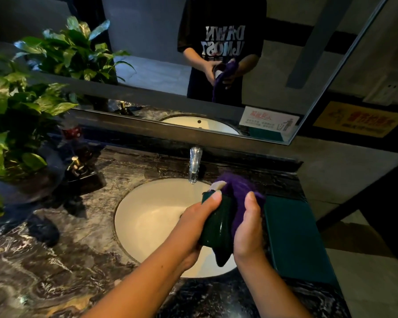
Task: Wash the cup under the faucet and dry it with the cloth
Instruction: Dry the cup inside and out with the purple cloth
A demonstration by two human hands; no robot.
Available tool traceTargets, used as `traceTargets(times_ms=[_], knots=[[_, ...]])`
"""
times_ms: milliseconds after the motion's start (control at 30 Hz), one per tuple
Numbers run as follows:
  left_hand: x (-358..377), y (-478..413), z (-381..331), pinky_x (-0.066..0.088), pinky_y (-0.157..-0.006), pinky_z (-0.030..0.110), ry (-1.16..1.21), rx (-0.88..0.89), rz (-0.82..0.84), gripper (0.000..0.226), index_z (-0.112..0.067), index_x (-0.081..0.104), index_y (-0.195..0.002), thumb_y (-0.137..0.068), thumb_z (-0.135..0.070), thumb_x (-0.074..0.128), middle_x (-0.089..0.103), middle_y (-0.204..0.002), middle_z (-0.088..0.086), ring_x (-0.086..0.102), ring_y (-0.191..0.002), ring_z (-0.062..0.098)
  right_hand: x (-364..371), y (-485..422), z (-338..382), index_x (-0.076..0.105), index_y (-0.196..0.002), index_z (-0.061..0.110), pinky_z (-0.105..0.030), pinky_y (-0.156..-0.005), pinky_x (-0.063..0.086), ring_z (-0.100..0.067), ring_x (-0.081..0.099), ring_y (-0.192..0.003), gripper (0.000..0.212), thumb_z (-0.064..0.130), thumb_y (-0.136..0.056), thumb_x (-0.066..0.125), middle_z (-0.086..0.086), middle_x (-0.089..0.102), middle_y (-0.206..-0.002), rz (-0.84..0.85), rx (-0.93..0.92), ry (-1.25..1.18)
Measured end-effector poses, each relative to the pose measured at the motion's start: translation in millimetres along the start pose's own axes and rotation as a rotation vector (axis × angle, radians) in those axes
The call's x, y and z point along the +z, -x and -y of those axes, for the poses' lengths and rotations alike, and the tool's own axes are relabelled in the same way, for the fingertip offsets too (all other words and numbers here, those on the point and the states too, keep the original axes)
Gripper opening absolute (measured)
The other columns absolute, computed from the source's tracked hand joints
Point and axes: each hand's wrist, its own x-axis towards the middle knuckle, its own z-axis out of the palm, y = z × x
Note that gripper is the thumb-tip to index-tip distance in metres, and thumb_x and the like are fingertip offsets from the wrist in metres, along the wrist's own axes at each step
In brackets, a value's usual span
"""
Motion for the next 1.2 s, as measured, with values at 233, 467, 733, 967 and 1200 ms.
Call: traceTargets(times_ms=[233, 467, 733, 967, 1200], knots=[[-8.6, -6.0, 11.2, 0.054, -0.095, 0.043, 0.428, -0.15, -0.112, 0.048, -0.01, 0.075, -0.115, -0.084, -0.046, 0.068, 0.074, -0.115, 0.016, 0.071, -0.102, 0.029, 0.3, 18.0, -14.5, 0.055, -0.139, 0.017, -0.035, -0.097, 0.053, -0.02, 0.064, -0.118, 0.078, 0.072, -0.084, 0.051, -0.006, 0.068, -0.126, 0.127, -0.035, 0.337], [-13.6, -1.0, 15.5, 0.059, -0.07, 0.034, 0.245, -0.188, 0.029, 0.045, -0.012, 0.077, -0.105, -0.081, -0.047, 0.065, 0.077, -0.098, 0.014, 0.076, -0.082, 0.022, -1.2, 4.1, 1.0, 0.064, -0.079, 0.023, -0.035, -0.07, 0.054, -0.013, 0.064, -0.072, 0.048, 0.066, -0.081, 0.045, 0.007, 0.067, -0.072, -0.015, -0.182, 0.396], [-13.1, 0.5, 12.2, 0.056, -0.082, 0.041, 0.475, -0.226, 0.028, 0.046, -0.011, 0.081, -0.101, -0.082, -0.05, 0.065, 0.074, -0.102, 0.016, 0.072, -0.087, 0.027, 6.1, -0.1, 1.9, 0.07, -0.09, 0.019, -0.024, -0.068, 0.054, -0.009, 0.069, -0.076, 0.045, 0.058, -0.08, 0.051, 0.005, 0.073, -0.079, 0.045, -0.024, 0.118], [-11.0, -5.0, 10.4, 0.051, -0.099, 0.047, 0.591, -0.208, -0.083, 0.053, -0.014, 0.074, -0.12, -0.087, -0.053, 0.063, 0.074, -0.119, 0.017, 0.072, -0.105, 0.032, 1.3, 5.7, -14.1, 0.05, -0.141, 0.036, -0.047, -0.102, 0.051, -0.022, 0.06, -0.121, 0.069, 0.076, -0.086, 0.042, -0.003, 0.062, -0.131, 0.253, -0.046, 0.503], [-8.1, -3.2, 16.0, 0.051, -0.097, 0.048, 0.433, -0.176, -0.051, 0.043, -0.015, 0.083, -0.097, -0.094, -0.049, 0.057, 0.075, -0.109, 0.017, 0.07, -0.099, 0.029, -1.1, -11.0, 4.2, 0.071, -0.113, 0.013, -0.04, -0.082, 0.055, -0.026, 0.067, -0.095, 0.056, 0.053, -0.094, 0.037, -0.013, 0.073, -0.103, 0.173, 0.155, 0.15]])
